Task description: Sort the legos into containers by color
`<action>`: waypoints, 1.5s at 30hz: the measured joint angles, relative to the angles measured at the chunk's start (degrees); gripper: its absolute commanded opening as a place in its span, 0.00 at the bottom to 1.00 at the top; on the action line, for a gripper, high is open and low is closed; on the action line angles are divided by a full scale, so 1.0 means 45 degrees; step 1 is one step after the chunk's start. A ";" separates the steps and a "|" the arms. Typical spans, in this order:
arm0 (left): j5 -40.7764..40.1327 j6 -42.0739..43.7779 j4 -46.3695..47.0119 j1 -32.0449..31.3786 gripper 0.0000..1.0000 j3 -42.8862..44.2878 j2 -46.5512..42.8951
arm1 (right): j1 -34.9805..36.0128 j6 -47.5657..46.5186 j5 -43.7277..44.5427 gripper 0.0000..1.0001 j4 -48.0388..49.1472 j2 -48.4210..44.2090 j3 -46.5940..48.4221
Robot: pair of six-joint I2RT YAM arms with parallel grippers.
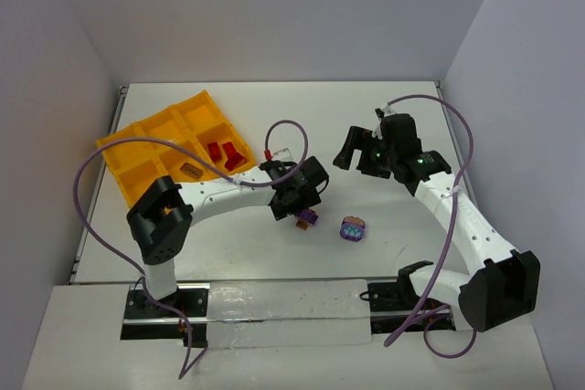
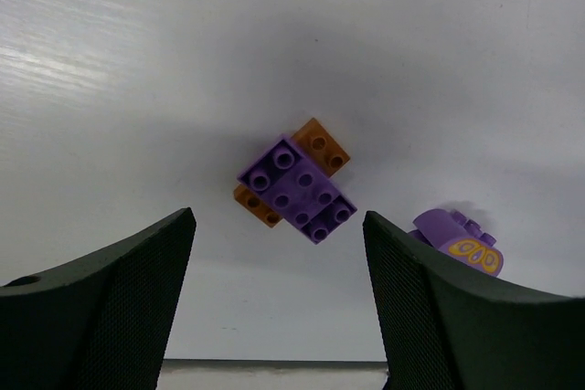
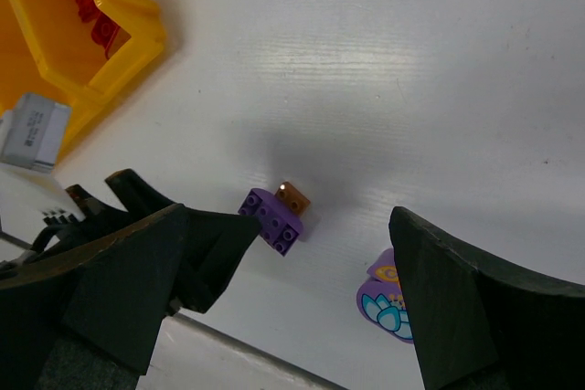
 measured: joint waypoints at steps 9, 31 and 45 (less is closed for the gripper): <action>0.0429 -0.0427 -0.0018 -0.0166 0.72 0.1284 0.1570 | 0.0000 -0.0030 -0.0106 0.98 0.0000 0.0000 0.0000; 0.0630 -0.0734 -0.0459 -0.0182 0.51 0.1440 0.2123 | -0.0005 -0.0151 -0.0123 0.98 0.0000 0.0000 0.0005; 0.0675 -0.0395 -0.0545 -0.0182 0.55 0.1705 0.2402 | -0.0010 -0.0186 -0.0128 0.98 0.0005 0.0005 0.0005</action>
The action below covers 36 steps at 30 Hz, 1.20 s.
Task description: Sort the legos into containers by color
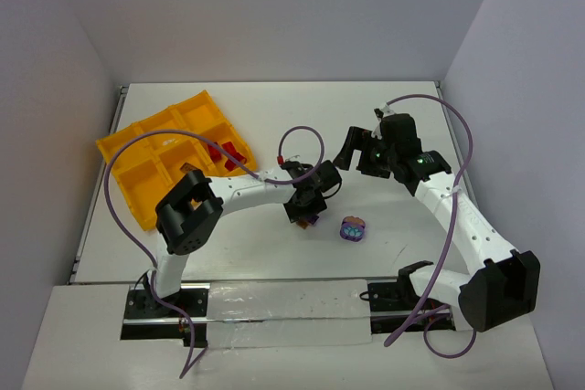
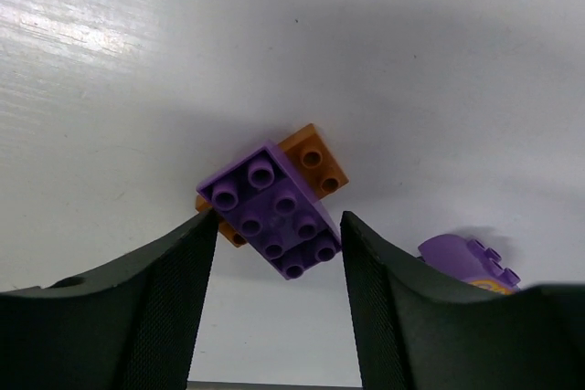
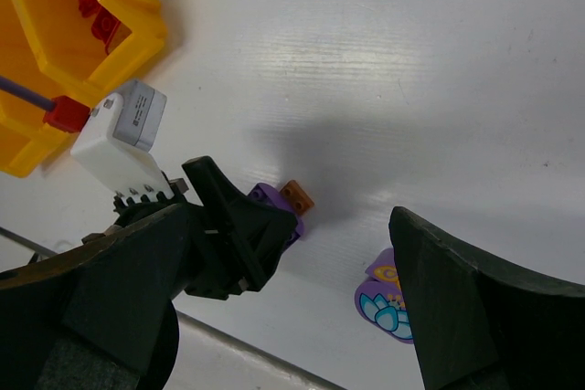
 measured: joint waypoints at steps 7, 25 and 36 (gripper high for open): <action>-0.0174 0.0205 -0.0036 0.0000 0.49 0.0186 0.0143 | 0.0000 -0.0008 -0.0005 0.98 0.0005 0.0015 0.0000; -0.0421 0.1069 -0.0120 0.0005 0.34 0.0006 0.0143 | -0.0010 -0.0005 -0.0097 0.98 0.0183 0.0058 -0.0001; -0.0608 0.1589 0.0011 0.0309 0.00 -0.0674 -0.0519 | -0.0015 -0.0008 -0.0087 0.98 0.0175 0.0058 0.0013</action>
